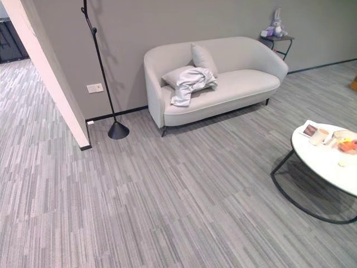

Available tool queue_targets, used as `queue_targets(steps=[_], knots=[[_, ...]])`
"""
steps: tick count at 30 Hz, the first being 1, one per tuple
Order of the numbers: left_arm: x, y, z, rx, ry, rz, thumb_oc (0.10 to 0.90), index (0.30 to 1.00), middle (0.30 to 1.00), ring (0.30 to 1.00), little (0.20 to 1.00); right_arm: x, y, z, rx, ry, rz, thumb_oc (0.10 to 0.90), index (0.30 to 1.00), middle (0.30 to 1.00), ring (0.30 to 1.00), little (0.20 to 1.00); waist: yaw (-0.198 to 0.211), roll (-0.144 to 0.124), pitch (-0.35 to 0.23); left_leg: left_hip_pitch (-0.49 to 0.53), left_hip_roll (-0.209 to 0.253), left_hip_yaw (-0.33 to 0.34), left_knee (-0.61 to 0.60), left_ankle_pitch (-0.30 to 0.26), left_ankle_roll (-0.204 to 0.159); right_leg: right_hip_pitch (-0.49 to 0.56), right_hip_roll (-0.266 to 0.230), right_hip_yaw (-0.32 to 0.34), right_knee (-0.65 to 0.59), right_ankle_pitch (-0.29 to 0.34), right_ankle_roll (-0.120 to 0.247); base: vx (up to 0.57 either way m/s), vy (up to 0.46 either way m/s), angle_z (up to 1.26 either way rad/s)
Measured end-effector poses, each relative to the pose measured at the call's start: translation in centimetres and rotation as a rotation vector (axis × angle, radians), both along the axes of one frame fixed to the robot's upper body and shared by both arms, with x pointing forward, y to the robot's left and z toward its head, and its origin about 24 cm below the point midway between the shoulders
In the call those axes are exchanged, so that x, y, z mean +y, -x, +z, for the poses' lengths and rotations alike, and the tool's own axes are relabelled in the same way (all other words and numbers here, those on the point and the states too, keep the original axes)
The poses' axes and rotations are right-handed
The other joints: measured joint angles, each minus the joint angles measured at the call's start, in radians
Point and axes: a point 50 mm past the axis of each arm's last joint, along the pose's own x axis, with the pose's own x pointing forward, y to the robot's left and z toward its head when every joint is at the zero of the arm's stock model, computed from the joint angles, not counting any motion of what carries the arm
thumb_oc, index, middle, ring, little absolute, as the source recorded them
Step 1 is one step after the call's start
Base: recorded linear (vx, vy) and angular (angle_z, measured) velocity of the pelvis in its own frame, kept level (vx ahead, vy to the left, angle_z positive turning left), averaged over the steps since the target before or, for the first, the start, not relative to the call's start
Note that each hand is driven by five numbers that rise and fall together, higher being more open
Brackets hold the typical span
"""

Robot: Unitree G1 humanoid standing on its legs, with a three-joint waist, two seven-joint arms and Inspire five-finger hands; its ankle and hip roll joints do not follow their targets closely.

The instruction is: Hang the clothes on the sofa on the clothes rack.

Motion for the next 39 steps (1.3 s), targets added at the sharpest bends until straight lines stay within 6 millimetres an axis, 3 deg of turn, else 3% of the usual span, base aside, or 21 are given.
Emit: queue_targets(steps=[7, 16, 28, 30, 32, 34, 35, 36, 37, 38, 39], knots=[[0.3, -0.5, 0.1, -0.002, -0.012, -0.089, 0.800, 0.900, 0.900, 0.900, 0.900, -0.1, -0.7, 0.1, -0.020, 0.009, 0.098, 0.800, 0.900, 0.900, 0.900, 0.900, -0.003, -0.003, 0.002, 0.000, 0.000, 0.000, 0.000, 0.000, 0.000, 0.001, 0.001, 0.000, -0.003, 0.002, 0.000, 0.00, 0.000, 0.00], [0.3, -2.1, 0.2, -0.005, -0.031, -0.389, 0.800, 0.900, 0.900, 0.900, 0.900, -0.6, -2.0, 0.2, -0.030, 0.023, 0.248, 0.800, 0.900, 0.900, 0.900, 0.900, -0.010, 0.008, 0.004, 0.012, 0.003, 0.023, -0.012, 0.000, 0.000, -0.002, 0.005, 0.025, -0.004, 0.001, -0.004, 0.01, 0.004, -0.08], [0.0, -3.0, 0.3, -0.021, -0.046, -0.498, 0.800, 0.900, 0.900, 0.900, 0.900, -1.2, -3.1, 0.4, -0.027, 0.048, 0.400, 0.800, 0.900, 0.900, 0.900, 0.900, -0.004, 0.020, 0.018, 0.022, 0.001, 0.016, -0.016, -0.001, 0.001, 0.029, 0.011, 0.023, -0.048, 0.028, 0.002, 0.00, 0.013, 0.01], [-0.1, -3.5, 0.4, -0.027, -0.049, -0.526, 0.800, 0.900, 0.900, 0.900, 0.900, -1.3, -3.3, 0.5, -0.026, 0.055, 0.432, 0.800, 0.900, 0.900, 0.900, 0.900, -0.004, 0.023, 0.027, 0.025, -0.001, 0.012, -0.018, -0.001, 0.002, 0.026, 0.010, 0.024, -0.037, 0.030, -0.002, -0.05, 0.105, 0.02], [-0.2, -4.6, 0.5, -0.046, -0.060, -0.581, 0.800, 0.900, 0.900, 0.900, 0.900, -1.3, -4.6, 0.7, -0.045, 0.065, 0.477, 0.800, 0.900, 0.900, 0.900, 0.900, -0.004, 0.026, 0.053, 0.029, -0.004, 0.012, -0.032, 0.001, 0.010, -0.011, -0.003, 0.020, 0.043, 0.018, 0.018, -0.01, 0.140, -0.07], [-0.4, -6.2, 0.8, -0.079, -0.071, -0.614, 0.800, 0.900, 0.900, 0.900, 0.900, -1.0, -5.9, 0.8, -0.075, 0.063, 0.487, 0.800, 0.900, 0.900, 0.900, 0.900, -0.013, 0.038, 0.101, 0.049, -0.007, 0.014, -0.049, 0.007, 0.042, -0.069, -0.034, -0.015, 0.198, -0.001, 0.070, 0.01, 0.150, -0.10], [-0.2, -6.8, 0.9, -0.095, -0.080, -0.619, 0.800, 0.900, 0.900, 0.900, 0.900, -1.3, -7.4, 1.1, -0.114, 0.083, 0.500, 0.800, 0.900, 0.900, 0.900, 0.900, -0.015, 0.033, 0.135, 0.029, -0.007, 0.018, -0.022, -0.013, 0.064, -0.157, -0.068, -0.031, 0.373, -0.004, 0.094, 0.33, -0.075, -0.07], [-0.2, -6.8, 1.0, -0.093, -0.082, -0.634, 0.800, 0.900, 0.900, 0.900, 0.900, -1.1, -9.2, 1.5, -0.177, 0.082, 0.505, 0.800, 0.900, 0.900, 0.900, 0.900, -0.028, 0.029, 0.151, 0.072, -0.014, 0.017, -0.042, -0.011, 0.058, -0.267, -0.180, -0.048, 0.579, -0.001, 0.186, 0.34, -0.081, -0.11], [0.4, -6.5, 1.0, -0.076, -0.092, -0.644, 0.800, 0.900, 0.900, 0.900, 0.900, -1.0, -9.1, 1.5, -0.176, 0.080, 0.496, 0.800, 0.900, 0.900, 0.900, 0.900, -0.025, 0.023, 0.153, 0.092, -0.021, 0.019, -0.051, -0.018, 0.056, -0.274, -0.230, -0.069, 0.601, -0.002, 0.183, 0.40, -0.213, 0.13], [0.5, -6.2, 0.9, -0.066, -0.086, -0.659, 0.800, 0.900, 0.900, 0.900, 0.900, -1.7, -8.7, 1.5, -0.159, 0.106, 0.465, 0.800, 0.900, 0.900, 0.900, 0.900, -0.029, 0.008, 0.145, 0.092, -0.032, 0.023, -0.051, -0.029, 0.039, -0.269, -0.311, -0.134, 0.557, -0.006, 0.179, 0.20, -0.223, 0.17], [0.3, -6.1, 0.9, -0.070, -0.084, -0.654, 0.800, 0.900, 0.900, 0.900, 0.900, -2.1, -8.1, 1.5, -0.151, 0.109, 0.455, 0.800, 0.900, 0.900, 0.900, 0.900, -0.026, 0.006, 0.145, 0.093, -0.032, 0.023, -0.058, -0.028, 0.041, -0.246, -0.339, -0.151, 0.435, -0.004, 0.173, 0.56, -0.549, 0.21]])
